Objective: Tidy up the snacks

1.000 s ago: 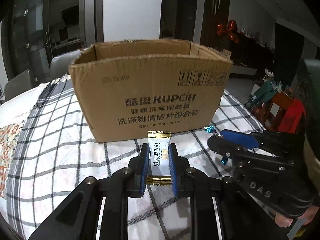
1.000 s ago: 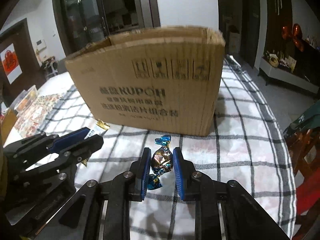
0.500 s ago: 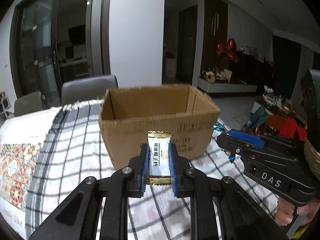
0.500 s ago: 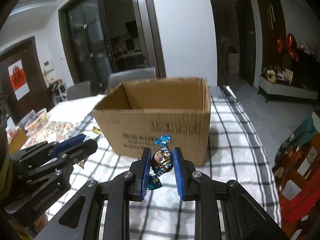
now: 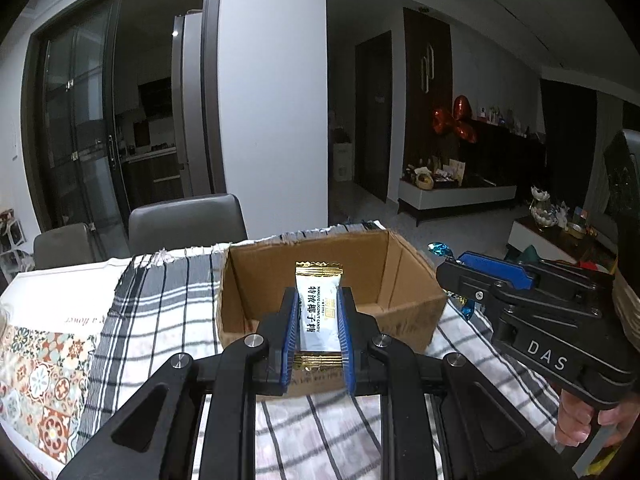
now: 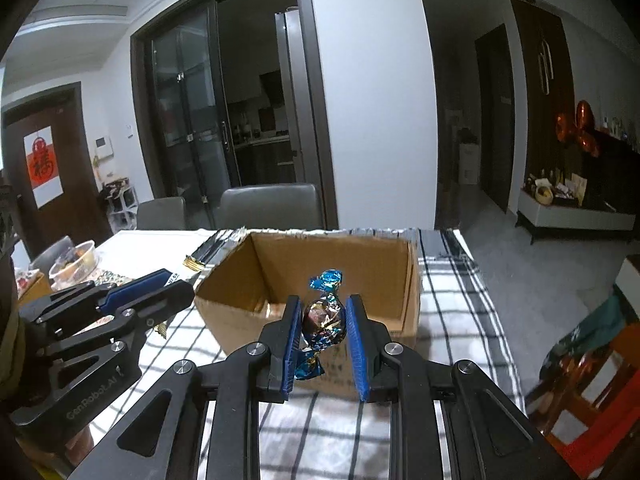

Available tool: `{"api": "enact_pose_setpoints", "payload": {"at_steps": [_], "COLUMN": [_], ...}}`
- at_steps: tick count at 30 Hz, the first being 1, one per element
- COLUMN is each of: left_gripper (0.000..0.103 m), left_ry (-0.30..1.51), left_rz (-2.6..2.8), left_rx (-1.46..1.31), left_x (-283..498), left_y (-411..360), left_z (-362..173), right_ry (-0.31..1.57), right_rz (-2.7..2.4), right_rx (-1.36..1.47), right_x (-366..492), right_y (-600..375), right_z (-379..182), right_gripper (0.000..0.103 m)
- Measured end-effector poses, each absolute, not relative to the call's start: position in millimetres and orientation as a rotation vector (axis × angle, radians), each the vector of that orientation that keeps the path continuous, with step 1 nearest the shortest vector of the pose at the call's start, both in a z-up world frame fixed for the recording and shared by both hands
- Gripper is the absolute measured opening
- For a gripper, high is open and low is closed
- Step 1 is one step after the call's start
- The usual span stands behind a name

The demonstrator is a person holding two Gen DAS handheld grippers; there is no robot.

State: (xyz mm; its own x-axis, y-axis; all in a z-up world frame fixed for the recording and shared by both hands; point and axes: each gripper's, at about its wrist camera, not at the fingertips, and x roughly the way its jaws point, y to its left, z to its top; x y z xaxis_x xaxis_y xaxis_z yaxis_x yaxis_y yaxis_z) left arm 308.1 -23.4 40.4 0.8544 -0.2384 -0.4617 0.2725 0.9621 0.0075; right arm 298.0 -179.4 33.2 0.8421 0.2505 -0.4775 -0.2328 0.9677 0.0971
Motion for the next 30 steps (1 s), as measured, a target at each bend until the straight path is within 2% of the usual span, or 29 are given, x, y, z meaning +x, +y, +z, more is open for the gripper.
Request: {"api": "enact_pose_setpoints", "payload": {"at_steps": [15,17,19,22,25,28,29,30], "left_gripper": [0.021,0.042,0.051,0.055,0.063,0.064,0.066,0.068], "left_ry": [0.518,0.537,0.529,0.537,0.526,0.523,0.520,0.511], "left_rz": [-0.274,-0.254,-0.246,-0.225,-0.190,-0.186,-0.183,-0.175], "left_rx": [0.096,0.101,0.093,0.096,0.113,0.110,0.111,0.113], "left_x": [376,385,384,378,365,349,343,337], "left_y": [-41,-43,-42,-40,-40,-38,-37,-37], "left_z": [48,48,49,47,46,47,49,50], "right_ry": [0.544,0.566,0.575,0.586,0.580,0.571,0.564,0.559], "right_rz": [0.198,0.185,0.178,0.170,0.163,0.157,0.151,0.149], "right_rx": [-0.002,-0.003,0.005,0.015,0.024,0.019,0.022,0.026], "right_x": [361,369,371,366,353,336,327,322], "right_y": [-185,-187,-190,-195,-198,-196,-196,-196], "right_z": [36,34,33,31,30,31,32,34], "right_gripper": [0.024,0.029,0.033,0.034,0.041,0.041,0.043,0.049]}}
